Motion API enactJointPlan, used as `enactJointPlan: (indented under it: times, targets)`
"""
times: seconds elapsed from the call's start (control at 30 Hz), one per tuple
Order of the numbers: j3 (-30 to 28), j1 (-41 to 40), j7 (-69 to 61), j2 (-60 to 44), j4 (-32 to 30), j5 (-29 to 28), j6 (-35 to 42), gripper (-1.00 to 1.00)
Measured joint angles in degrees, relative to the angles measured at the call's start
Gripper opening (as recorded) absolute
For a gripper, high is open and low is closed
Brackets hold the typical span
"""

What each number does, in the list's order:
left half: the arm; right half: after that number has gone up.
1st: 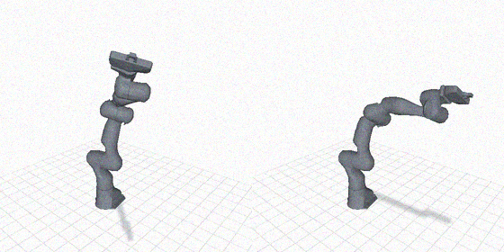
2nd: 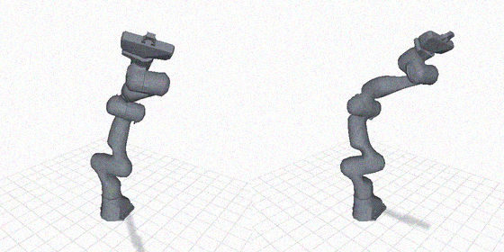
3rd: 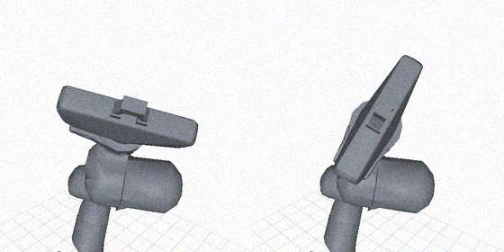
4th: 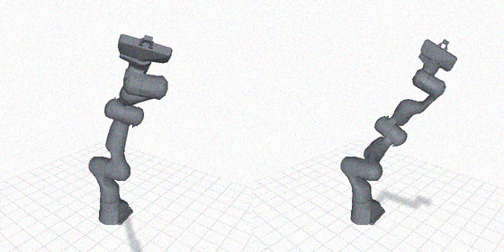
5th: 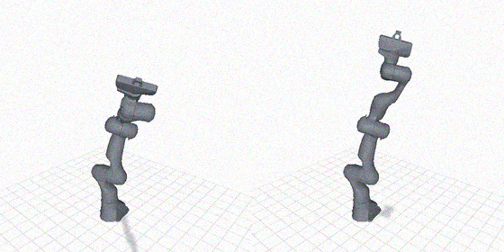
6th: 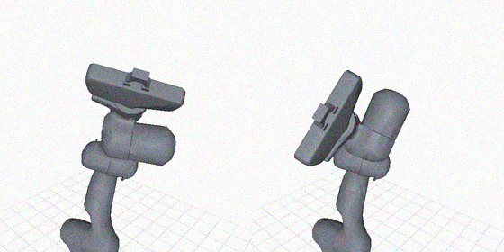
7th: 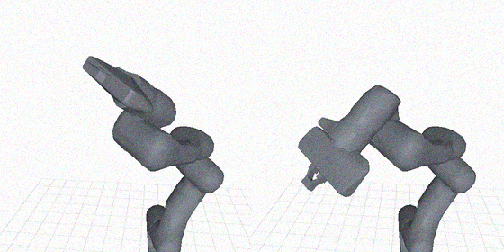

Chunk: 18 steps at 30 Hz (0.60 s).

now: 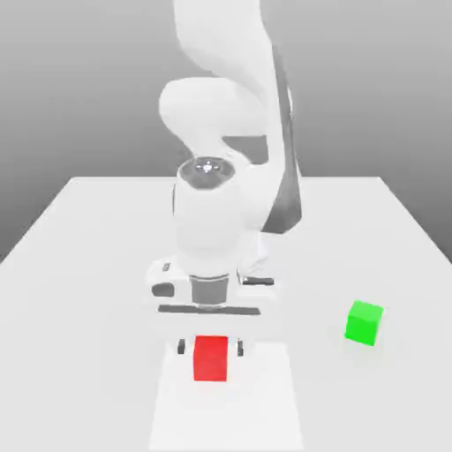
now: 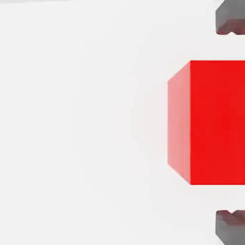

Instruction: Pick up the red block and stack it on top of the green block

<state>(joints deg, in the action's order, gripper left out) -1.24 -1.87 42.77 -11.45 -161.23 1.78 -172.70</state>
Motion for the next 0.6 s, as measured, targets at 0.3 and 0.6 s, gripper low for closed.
enactJointPlan:
  times: [0.3, 0.6]
  targets:
    - [-0.3, 0.0, 0.9, 6.4, -0.9, -1.3, 5.5, -1.00]
    - [3.8, 6.5, 4.4, 15.9, -2.2, -1.4, 13.6, -1.00]
